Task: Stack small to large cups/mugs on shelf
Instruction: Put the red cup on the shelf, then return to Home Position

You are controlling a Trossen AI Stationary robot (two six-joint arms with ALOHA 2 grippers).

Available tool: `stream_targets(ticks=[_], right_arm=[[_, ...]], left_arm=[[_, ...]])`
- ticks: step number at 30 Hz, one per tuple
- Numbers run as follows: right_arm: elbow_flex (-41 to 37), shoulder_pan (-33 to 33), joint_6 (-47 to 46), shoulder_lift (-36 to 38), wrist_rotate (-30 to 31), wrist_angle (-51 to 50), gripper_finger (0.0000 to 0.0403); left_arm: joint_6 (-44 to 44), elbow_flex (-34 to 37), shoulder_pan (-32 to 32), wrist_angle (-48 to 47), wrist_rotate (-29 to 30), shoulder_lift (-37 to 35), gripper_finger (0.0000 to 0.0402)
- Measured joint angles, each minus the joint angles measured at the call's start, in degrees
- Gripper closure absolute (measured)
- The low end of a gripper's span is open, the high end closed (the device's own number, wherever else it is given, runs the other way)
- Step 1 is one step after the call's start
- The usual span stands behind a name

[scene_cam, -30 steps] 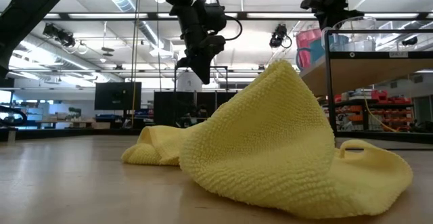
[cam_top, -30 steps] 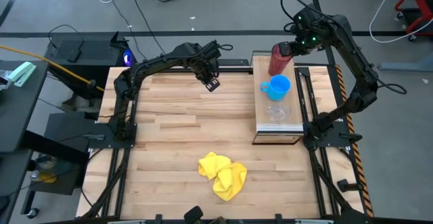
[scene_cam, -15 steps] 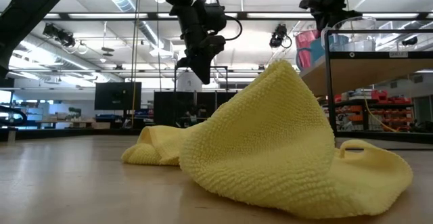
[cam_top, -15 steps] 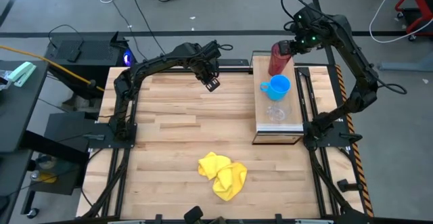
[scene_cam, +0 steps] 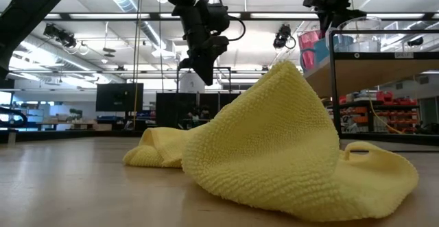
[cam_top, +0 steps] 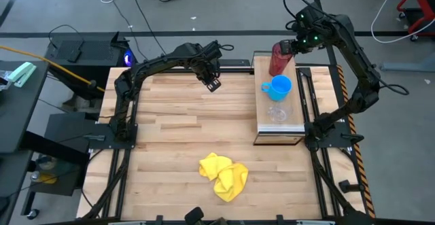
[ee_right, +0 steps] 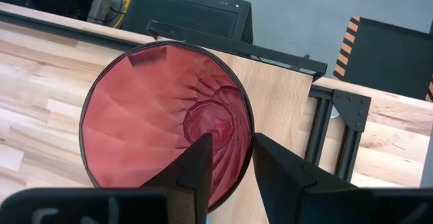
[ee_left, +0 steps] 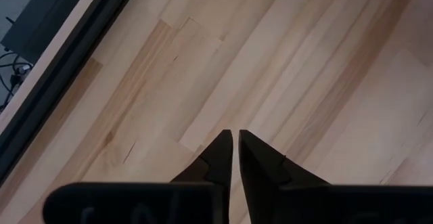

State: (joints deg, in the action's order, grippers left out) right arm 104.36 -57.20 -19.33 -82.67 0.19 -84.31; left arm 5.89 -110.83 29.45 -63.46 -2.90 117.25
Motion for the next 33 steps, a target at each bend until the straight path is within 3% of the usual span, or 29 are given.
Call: stream_targets(ticks=[22,33], right_arm=[[0.1,0.0,-1.5,4.6,0.0,0.0,0.0292],[0.1,1.5,-1.7,15.7,-10.2,0.9,0.0292]], left_arm=[[1.4,0.0,0.0,0.0,0.0,0.0,0.0364],[1.1,0.0,0.0,1.7,0.1,0.0,0.037]])
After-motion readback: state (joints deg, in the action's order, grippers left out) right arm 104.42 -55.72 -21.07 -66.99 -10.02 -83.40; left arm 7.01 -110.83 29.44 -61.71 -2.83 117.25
